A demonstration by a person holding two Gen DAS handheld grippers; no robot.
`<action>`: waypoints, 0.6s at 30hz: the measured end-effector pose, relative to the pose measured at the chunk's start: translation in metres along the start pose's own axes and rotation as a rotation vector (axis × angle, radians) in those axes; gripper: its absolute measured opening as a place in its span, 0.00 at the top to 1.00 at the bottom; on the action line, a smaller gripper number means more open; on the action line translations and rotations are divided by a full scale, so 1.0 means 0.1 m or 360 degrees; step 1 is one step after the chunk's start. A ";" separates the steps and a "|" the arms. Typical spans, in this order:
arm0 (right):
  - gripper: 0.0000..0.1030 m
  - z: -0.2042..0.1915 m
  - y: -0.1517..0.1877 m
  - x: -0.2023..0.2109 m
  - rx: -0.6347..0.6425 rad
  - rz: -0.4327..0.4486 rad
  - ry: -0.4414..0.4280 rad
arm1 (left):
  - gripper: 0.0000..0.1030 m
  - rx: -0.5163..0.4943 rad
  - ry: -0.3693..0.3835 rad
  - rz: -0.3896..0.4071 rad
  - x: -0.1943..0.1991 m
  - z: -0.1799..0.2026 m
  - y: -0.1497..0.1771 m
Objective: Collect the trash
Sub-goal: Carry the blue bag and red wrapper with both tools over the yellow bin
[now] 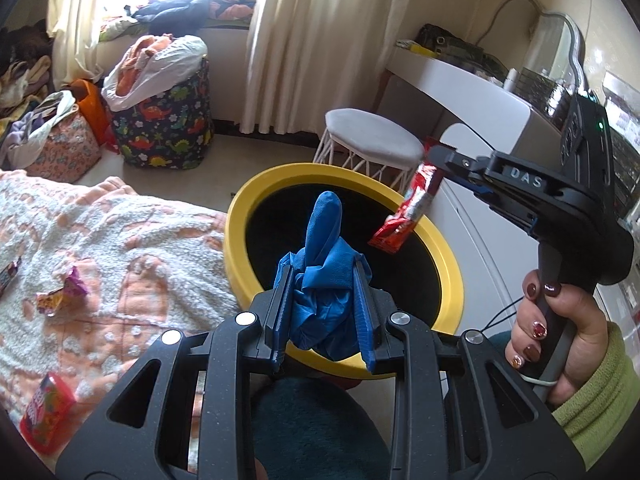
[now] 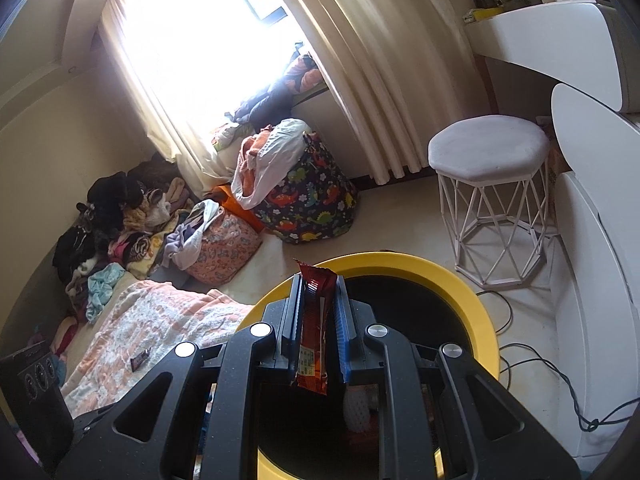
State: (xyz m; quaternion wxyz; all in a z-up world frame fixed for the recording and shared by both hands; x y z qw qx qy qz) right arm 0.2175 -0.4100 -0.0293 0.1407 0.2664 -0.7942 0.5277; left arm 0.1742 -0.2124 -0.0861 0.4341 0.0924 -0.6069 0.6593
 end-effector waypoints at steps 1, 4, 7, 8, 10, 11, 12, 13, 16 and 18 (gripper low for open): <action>0.86 0.01 0.00 0.00 0.0001 0.0004 0.0010 | 0.79 -0.0012 0.0005 -0.0006 -0.02 0.02 0.00; 0.86 0.05 0.00 -0.01 -0.0004 0.0007 0.0030 | 0.79 -0.0041 0.0020 -0.0020 -0.08 0.08 0.02; 0.86 0.09 0.02 -0.04 -0.0010 0.0001 0.0044 | 0.79 -0.0060 0.0031 -0.0040 -0.14 0.12 0.05; 0.86 0.10 0.03 -0.05 -0.0012 -0.0003 0.0052 | 0.79 -0.0065 0.0033 -0.0048 -0.17 0.13 0.06; 0.86 0.14 0.03 -0.06 -0.0015 -0.0002 0.0057 | 0.79 -0.0074 0.0041 -0.0060 -0.21 0.15 0.07; 0.86 0.15 0.03 -0.07 -0.0018 -0.0004 0.0062 | 0.79 -0.0082 0.0044 -0.0066 -0.24 0.16 0.08; 0.86 0.16 0.03 -0.08 -0.0020 -0.0008 0.0065 | 0.79 -0.0086 0.0046 -0.0070 -0.25 0.17 0.08; 0.86 0.17 0.03 -0.08 -0.0020 -0.0010 0.0071 | 0.79 -0.0091 0.0050 -0.0076 -0.27 0.18 0.08; 0.86 0.21 0.05 -0.11 -0.0030 -0.0020 0.0083 | 0.79 -0.0100 0.0059 -0.0089 -0.34 0.19 0.08; 0.86 0.23 0.06 -0.14 -0.0038 -0.0030 0.0094 | 0.79 -0.0101 0.0064 -0.0102 -0.39 0.20 0.08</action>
Point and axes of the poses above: each gripper's, at about its wrist camera, not at the fingertips, and x roughly against the way its jaws point, z to its right, y to its underside, the point moved 5 cm from there along -x, roughly the way its jaws point, and after that the axes turned 2 degrees about y, right-handed, at the moved point
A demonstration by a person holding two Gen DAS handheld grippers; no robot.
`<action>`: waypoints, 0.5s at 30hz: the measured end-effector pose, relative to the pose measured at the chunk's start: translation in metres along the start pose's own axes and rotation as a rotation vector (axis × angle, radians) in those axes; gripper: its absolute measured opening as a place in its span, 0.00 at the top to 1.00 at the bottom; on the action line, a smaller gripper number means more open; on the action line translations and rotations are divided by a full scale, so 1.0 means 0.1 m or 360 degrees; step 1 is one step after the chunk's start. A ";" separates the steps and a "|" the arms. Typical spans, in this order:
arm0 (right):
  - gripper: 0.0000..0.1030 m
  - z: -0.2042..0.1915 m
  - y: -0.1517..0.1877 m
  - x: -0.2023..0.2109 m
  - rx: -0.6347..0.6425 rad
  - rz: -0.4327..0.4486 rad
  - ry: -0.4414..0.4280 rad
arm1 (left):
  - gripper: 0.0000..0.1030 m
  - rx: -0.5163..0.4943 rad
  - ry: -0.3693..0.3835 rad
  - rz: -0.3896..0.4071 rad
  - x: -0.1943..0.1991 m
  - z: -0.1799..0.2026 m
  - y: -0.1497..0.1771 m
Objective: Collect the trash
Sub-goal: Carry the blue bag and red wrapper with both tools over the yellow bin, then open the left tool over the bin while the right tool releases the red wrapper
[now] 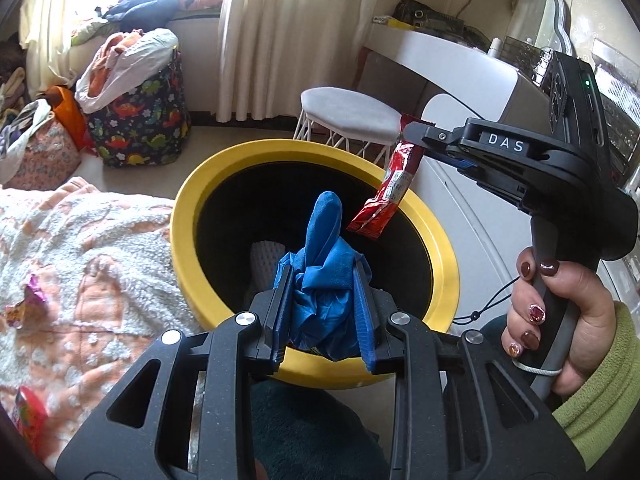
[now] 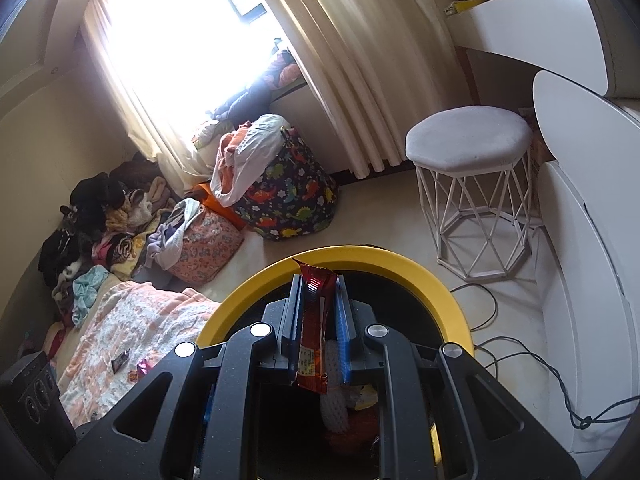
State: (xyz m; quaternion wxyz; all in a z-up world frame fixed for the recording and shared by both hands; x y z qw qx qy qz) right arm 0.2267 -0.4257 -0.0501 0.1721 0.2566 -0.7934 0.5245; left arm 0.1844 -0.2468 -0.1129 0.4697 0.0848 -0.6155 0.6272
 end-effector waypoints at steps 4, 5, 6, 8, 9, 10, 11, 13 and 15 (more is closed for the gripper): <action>0.84 0.06 0.03 -0.05 -0.0025 -0.0021 0.0015 | 0.79 0.0001 0.0000 -0.0018 -0.09 0.01 0.00; 0.84 0.08 0.04 -0.06 -0.0037 -0.0026 0.0024 | 0.79 0.0003 0.0002 -0.0024 -0.12 0.01 -0.01; 0.84 0.09 0.04 -0.07 -0.0044 -0.0032 0.0027 | 0.79 0.0004 0.0000 -0.0028 -0.14 0.00 -0.01; 0.84 0.12 0.05 -0.09 -0.0053 -0.0041 0.0030 | 0.79 0.0010 -0.0005 -0.0037 -0.18 -0.02 -0.02; 0.84 0.12 0.05 -0.09 -0.0054 -0.0044 0.0033 | 0.79 0.0014 -0.0004 -0.0039 -0.20 -0.02 -0.02; 0.84 0.12 0.05 -0.10 -0.0055 -0.0046 0.0031 | 0.79 0.0016 -0.0005 -0.0041 -0.22 -0.02 -0.02; 0.84 0.12 0.06 -0.11 -0.0054 -0.0051 0.0032 | 0.79 0.0016 -0.0006 -0.0045 -0.24 -0.03 -0.02; 0.84 0.12 0.07 -0.12 -0.0054 -0.0056 0.0036 | 0.79 0.0018 -0.0009 -0.0051 -0.28 -0.04 -0.03; 0.84 0.12 0.07 -0.12 -0.0054 -0.0058 0.0038 | 0.79 0.0021 -0.0012 -0.0053 -0.31 -0.04 -0.04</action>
Point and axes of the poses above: each gripper's, at about its wrist camera, not at the fingertips, and x roughly against the way its jaws point, z to its right, y to its underside, the point moved 5 cm from there along -x, roughly the way its jaws point, and after that the axes turned 2 degrees about y, right-handed, at the moved point
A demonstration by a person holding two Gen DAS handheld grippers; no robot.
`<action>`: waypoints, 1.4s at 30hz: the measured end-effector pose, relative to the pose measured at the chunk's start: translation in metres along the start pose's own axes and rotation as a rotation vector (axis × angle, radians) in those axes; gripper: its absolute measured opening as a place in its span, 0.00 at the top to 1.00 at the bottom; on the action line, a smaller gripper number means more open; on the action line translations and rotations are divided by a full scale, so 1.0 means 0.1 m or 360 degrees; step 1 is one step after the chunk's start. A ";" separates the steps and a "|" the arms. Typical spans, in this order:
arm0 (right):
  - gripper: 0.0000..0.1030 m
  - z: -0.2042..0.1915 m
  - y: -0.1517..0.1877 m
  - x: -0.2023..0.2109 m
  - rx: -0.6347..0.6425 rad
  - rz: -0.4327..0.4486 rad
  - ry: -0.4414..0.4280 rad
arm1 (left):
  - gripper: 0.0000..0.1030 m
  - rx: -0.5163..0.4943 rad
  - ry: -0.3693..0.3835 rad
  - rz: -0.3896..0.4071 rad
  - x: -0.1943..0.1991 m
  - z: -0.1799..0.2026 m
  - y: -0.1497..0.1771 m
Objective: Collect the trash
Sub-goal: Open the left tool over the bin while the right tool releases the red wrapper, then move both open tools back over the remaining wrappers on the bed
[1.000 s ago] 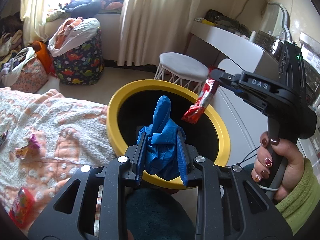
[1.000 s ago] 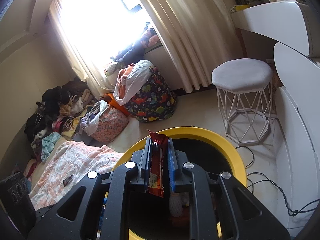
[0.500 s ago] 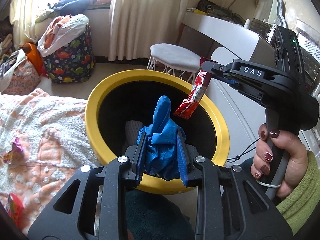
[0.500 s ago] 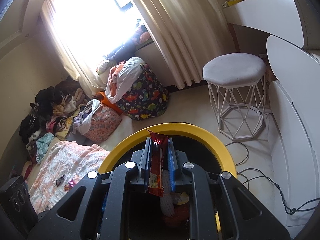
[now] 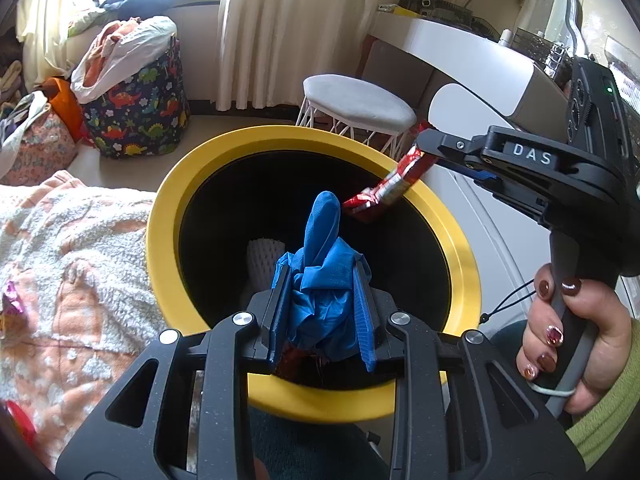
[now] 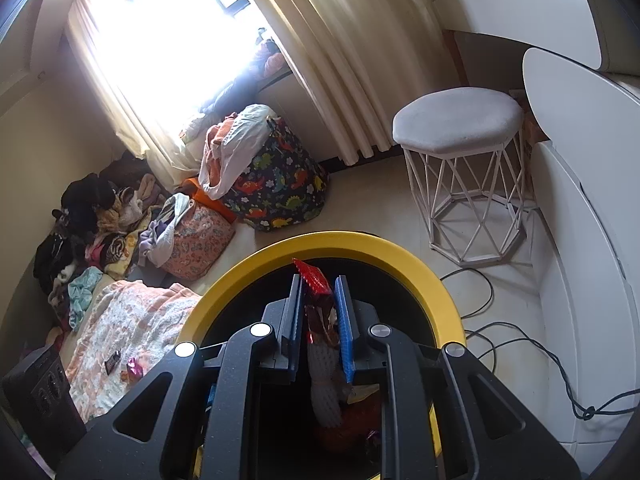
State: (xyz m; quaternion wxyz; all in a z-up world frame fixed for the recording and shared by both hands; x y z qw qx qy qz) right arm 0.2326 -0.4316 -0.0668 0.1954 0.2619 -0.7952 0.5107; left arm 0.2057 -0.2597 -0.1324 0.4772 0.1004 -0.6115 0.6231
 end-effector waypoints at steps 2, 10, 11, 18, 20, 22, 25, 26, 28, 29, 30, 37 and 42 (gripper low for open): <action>0.82 0.00 0.02 0.00 -0.0005 -0.0007 0.0002 | 0.77 -0.0001 -0.0001 0.0001 -0.02 0.00 -0.01; 0.63 0.00 0.05 -0.02 -0.0023 -0.0004 0.0006 | 0.37 0.0015 -0.0015 0.0032 0.00 -0.01 -0.03; 0.58 0.00 0.05 -0.02 -0.0022 -0.0003 0.0008 | 0.30 0.0022 -0.0018 0.0041 0.02 -0.02 -0.03; 0.38 -0.01 0.03 0.00 0.0006 0.0026 0.0036 | 0.11 0.0076 -0.0082 0.0089 0.17 -0.13 -0.03; 0.34 -0.01 0.04 0.00 0.0010 0.0031 0.0043 | 0.11 0.0099 -0.0105 0.0102 0.23 -0.19 -0.02; 0.32 -0.03 0.04 0.01 0.0009 0.0033 0.0043 | 0.11 0.0118 -0.0122 0.0116 0.28 -0.23 -0.02; 0.31 -0.05 0.04 0.02 0.0018 0.0041 0.0030 | 0.11 0.0141 -0.0143 0.0138 0.37 -0.30 -0.02; 0.29 -0.08 0.04 0.02 0.0026 0.0042 0.0022 | 0.11 0.0150 -0.0150 0.0149 0.40 -0.32 -0.02; 0.28 -0.16 0.06 0.03 0.0056 0.0045 0.0012 | 0.11 0.0169 -0.0159 0.0161 0.45 -0.37 -0.01; 0.27 -0.19 0.06 0.04 0.0068 0.0047 0.0008 | 0.11 0.0182 -0.0161 0.0167 0.48 -0.39 -0.01; 0.26 -0.23 0.07 0.05 0.0085 0.0048 0.0003 | 0.11 0.0194 -0.0162 0.0173 0.50 -0.41 0.00; 0.23 -0.48 0.13 0.09 0.0176 0.0050 -0.0027 | 0.11 0.0239 -0.0191 0.0233 0.69 -0.54 0.00; 0.20 -0.58 0.16 0.10 0.0210 0.0044 -0.0034 | 0.11 0.0262 -0.0220 0.0266 0.82 -0.64 0.03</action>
Point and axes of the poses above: each gripper's, at about its wrist camera, not at the fingertips, and x roughly against the way its jaws point, z to its right, y to its underside, the point moved 5 cm from there along -x, roughly the way its jaws point, and after that the axes turned 2 degrees about y, right-handed, at the moved point
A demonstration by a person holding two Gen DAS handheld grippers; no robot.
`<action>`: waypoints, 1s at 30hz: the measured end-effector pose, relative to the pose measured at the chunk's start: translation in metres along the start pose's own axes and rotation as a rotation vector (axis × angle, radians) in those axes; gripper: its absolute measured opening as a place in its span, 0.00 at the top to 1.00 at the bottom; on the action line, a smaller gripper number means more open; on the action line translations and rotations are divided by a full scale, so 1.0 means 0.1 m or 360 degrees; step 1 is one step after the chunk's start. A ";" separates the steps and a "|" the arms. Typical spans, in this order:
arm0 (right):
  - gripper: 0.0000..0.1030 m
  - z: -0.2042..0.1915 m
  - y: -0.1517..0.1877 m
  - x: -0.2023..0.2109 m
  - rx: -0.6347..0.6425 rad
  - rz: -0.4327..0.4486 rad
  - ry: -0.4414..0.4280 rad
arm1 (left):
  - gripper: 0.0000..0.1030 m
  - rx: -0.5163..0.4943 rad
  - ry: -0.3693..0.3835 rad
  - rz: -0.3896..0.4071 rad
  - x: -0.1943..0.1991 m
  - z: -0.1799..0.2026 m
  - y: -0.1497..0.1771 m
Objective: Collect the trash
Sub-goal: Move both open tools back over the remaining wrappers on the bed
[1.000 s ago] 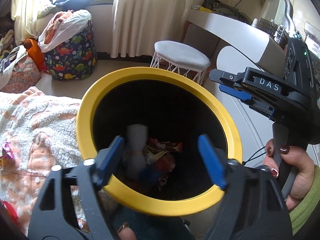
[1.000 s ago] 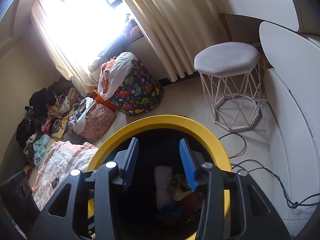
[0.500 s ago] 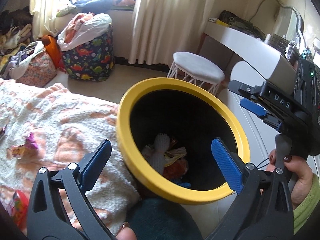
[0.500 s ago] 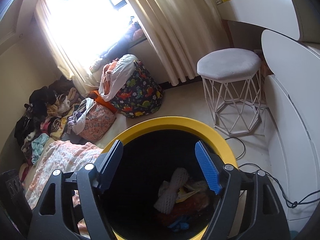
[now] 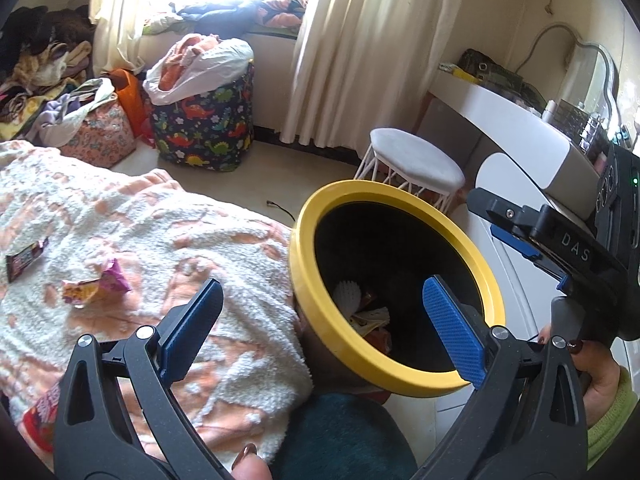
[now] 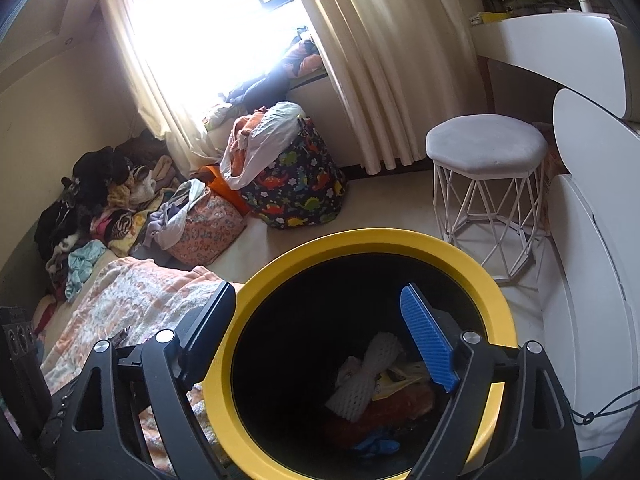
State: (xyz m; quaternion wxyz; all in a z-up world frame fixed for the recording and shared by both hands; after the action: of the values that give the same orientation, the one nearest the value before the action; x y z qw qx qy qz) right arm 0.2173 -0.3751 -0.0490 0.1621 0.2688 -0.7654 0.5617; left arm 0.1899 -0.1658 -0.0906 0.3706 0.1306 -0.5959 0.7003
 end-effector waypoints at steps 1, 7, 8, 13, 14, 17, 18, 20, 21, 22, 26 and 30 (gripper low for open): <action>0.19 -0.02 0.00 0.00 0.0004 0.0000 -0.0001 | 0.11 0.0004 -0.0007 0.0008 0.03 -0.02 0.00; 0.19 -0.13 0.03 0.00 0.0043 -0.0012 -0.0016 | 0.11 0.0023 -0.0039 0.0042 0.16 -0.13 -0.01; 0.19 -0.15 0.03 0.00 0.0050 -0.0012 -0.0019 | 0.11 0.0025 -0.0048 0.0050 0.19 -0.16 -0.02; 0.17 -0.26 0.03 0.05 0.0082 0.0010 -0.0052 | 0.11 0.0033 -0.0079 0.0091 0.32 -0.26 -0.03; 0.16 -0.29 0.03 0.07 0.0087 0.0017 -0.0062 | 0.11 0.0034 -0.0083 0.0096 0.34 -0.27 -0.03; 0.14 -0.35 0.02 0.11 0.0096 0.0038 -0.0089 | 0.11 0.0038 -0.0102 0.0117 0.41 -0.32 -0.05; 0.13 -0.38 0.02 0.12 0.0101 0.0043 -0.0094 | 0.11 0.0040 -0.0108 0.0123 0.42 -0.33 -0.05; 0.12 -0.43 0.01 0.13 0.0116 0.0047 -0.0103 | 0.11 0.0048 -0.0121 0.0133 0.46 -0.37 -0.05; 0.12 -0.46 0.01 0.13 0.0123 0.0048 -0.0104 | 0.11 0.0052 -0.0127 0.0135 0.48 -0.39 -0.04; 0.12 -0.49 0.02 0.14 0.0131 0.0048 -0.0111 | 0.11 0.0057 -0.0138 0.0137 0.49 -0.42 -0.04; 0.11 -0.61 0.05 0.15 0.0160 0.0042 -0.0135 | 0.11 0.0070 -0.0181 0.0147 0.57 -0.52 -0.02; 0.11 -0.74 0.11 0.15 0.0194 0.0030 -0.0168 | 0.11 0.0089 -0.0211 0.0170 0.65 -0.61 -0.02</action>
State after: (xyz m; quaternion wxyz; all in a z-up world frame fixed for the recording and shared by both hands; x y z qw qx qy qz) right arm 0.1953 -0.3062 -0.0259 0.0996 0.3001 -0.7398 0.5940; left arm 0.1620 -0.0857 -0.0639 0.2886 0.1549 -0.6056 0.7252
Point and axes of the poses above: each gripper's, at about its wrist camera, not at the fingertips, and x roughly against the way its jaws point, z to its right, y to its underside, the point moved 5 cm from there along -x, roughly the way its jaws point, and after that the axes turned 2 degrees about y, right-handed, at the moved point
